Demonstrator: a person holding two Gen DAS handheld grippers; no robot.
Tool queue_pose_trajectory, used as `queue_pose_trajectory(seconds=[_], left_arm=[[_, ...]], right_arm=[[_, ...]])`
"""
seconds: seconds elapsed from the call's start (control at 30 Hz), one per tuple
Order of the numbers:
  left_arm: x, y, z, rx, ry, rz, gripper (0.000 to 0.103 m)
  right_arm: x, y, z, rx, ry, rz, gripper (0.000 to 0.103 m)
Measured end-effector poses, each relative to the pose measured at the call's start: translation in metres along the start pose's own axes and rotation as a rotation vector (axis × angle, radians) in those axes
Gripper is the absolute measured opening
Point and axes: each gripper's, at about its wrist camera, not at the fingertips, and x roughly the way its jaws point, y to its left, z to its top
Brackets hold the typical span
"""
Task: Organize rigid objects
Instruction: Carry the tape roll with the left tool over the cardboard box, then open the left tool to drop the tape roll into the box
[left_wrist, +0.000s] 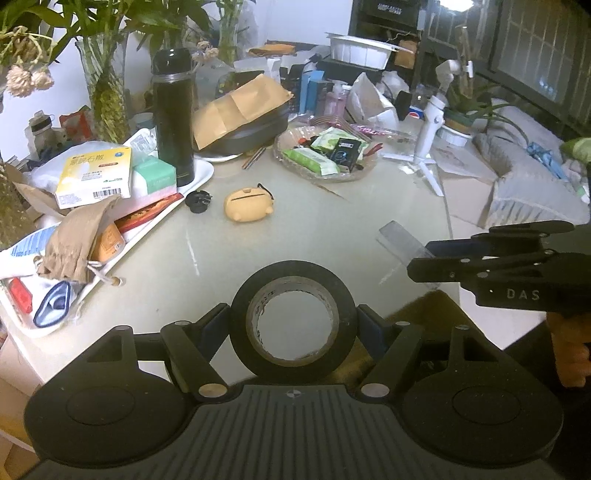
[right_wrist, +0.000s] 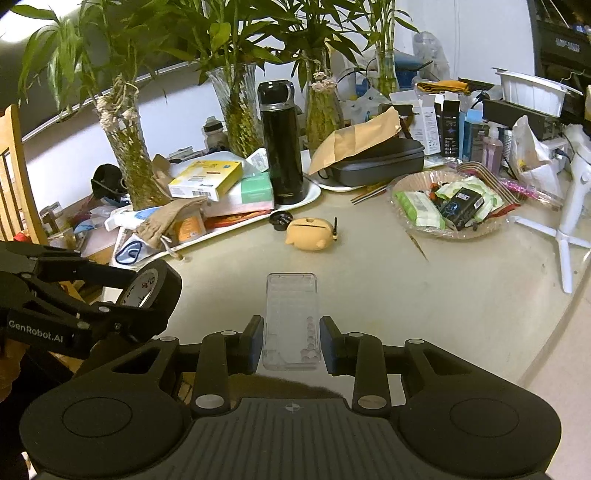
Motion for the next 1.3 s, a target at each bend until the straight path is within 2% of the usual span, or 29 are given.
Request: queue_pose_trajectory(seconds=[0.4, 0.87, 1.3], left_arm=[[-0.025, -0.014, -0.027, -0.002, -0.009, -0.012, 0.072], [-0.042, -0.018, -0.052, -0.005, 0.025, -0.008, 0.072], [-0.041, -0.017, -0.062, 0.034, 0.068, -0.005, 0.073]], right_arm=[[-0.022, 0.010, -0.018, 0.008, -0.003, 0.015, 0.035], [-0.043, 0.020, -0.045, -0.012, 0.028, 0.025, 0.035], [-0.042, 0.023, -0.045, 0.010, 0.029, 0.037, 0.035]])
